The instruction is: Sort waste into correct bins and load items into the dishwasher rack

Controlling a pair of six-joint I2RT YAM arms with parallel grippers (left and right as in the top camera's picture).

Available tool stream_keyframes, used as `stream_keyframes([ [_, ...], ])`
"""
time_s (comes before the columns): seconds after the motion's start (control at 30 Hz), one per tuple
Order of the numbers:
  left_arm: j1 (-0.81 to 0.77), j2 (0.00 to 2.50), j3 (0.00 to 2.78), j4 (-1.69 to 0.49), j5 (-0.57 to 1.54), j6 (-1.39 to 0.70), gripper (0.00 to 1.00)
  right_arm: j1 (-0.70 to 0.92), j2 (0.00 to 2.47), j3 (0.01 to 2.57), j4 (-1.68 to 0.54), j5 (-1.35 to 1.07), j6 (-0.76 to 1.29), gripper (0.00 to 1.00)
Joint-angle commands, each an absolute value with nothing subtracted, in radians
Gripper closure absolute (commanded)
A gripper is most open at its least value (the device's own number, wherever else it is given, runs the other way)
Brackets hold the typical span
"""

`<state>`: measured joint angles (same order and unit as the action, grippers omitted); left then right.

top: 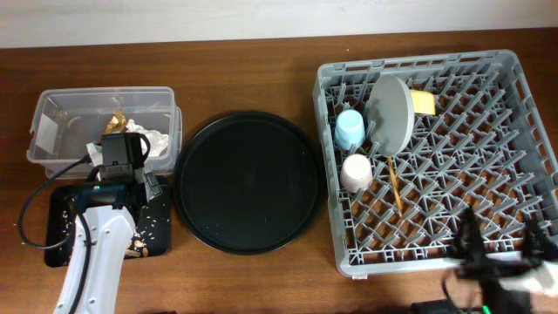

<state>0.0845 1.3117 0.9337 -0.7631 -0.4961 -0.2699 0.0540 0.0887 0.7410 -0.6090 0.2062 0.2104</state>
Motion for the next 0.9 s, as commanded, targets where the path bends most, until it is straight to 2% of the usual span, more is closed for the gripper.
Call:
stream_keyframes([
  [0.0, 0.085, 1.311, 0.946, -0.764, -0.49, -0.269, 0.01, 0.013, 0.007, 0.455, -0.317, 0.065, 0.218, 0.01],
  [0.03, 0.085, 1.311, 0.946, -0.764, -0.49, -0.269, 0.01, 0.001, 0.004, 0.338, -0.16, 0.024, 0.218, 0.01],
  [0.07, 0.085, 1.311, 0.946, -0.764, -0.49, -0.269, 0.01, -0.003, 0.004, 0.288, -0.103, 0.003, 0.219, 0.02],
  [0.2, 0.085, 1.311, 0.946, -0.764, -0.49, -0.269, 0.01, -0.009, 0.004, 0.122, 0.015, -0.019, 0.221, 0.02],
  [0.37, 0.086, 1.311, 0.946, -0.764, -0.49, -0.269, 0.01, -0.009, 0.004, 0.009, 0.012, -0.007, 0.221, 0.02],
  [0.47, 0.085, 1.311, 0.946, -0.764, -0.49, -0.269, 0.01, -0.009, 0.004, 0.006, -0.081, -0.003, 0.216, 0.02],
  [0.87, 0.085, 1.311, 0.946, -0.764, -0.49, -0.269, 0.01, -0.009, 0.004, 0.006, -0.079, -0.004, 0.217, 0.02],
])
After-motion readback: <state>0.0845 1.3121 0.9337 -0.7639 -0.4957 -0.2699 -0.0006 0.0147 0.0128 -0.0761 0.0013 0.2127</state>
